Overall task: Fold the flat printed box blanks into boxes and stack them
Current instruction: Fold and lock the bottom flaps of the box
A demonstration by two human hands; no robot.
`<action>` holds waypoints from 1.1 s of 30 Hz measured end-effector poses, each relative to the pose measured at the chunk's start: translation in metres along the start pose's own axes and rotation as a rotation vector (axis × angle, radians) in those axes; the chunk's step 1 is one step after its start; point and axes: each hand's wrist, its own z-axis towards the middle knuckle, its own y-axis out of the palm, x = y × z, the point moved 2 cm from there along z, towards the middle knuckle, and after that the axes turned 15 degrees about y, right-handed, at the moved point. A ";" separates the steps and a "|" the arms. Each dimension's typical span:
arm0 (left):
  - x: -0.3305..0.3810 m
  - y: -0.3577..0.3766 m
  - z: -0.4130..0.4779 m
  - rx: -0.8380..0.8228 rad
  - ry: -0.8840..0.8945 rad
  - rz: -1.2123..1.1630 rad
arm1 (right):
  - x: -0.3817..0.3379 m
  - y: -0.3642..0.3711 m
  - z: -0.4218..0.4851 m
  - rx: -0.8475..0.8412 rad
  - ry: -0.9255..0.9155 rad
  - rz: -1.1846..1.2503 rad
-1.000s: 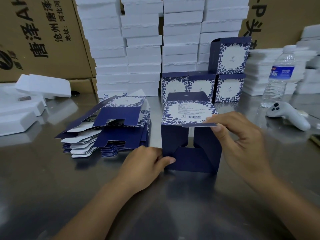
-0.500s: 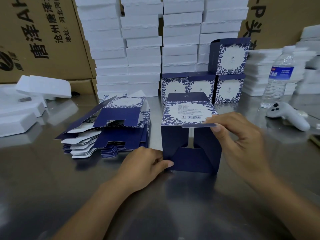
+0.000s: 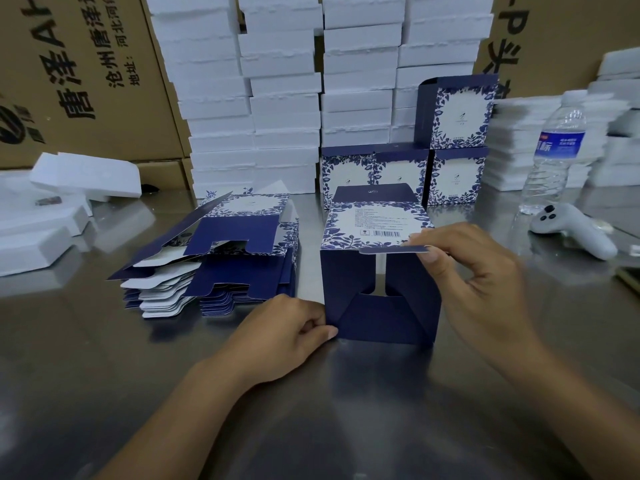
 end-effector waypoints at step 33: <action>0.044 -0.030 0.004 0.741 0.089 -0.228 | -0.017 0.007 -0.007 0.016 -0.037 -0.100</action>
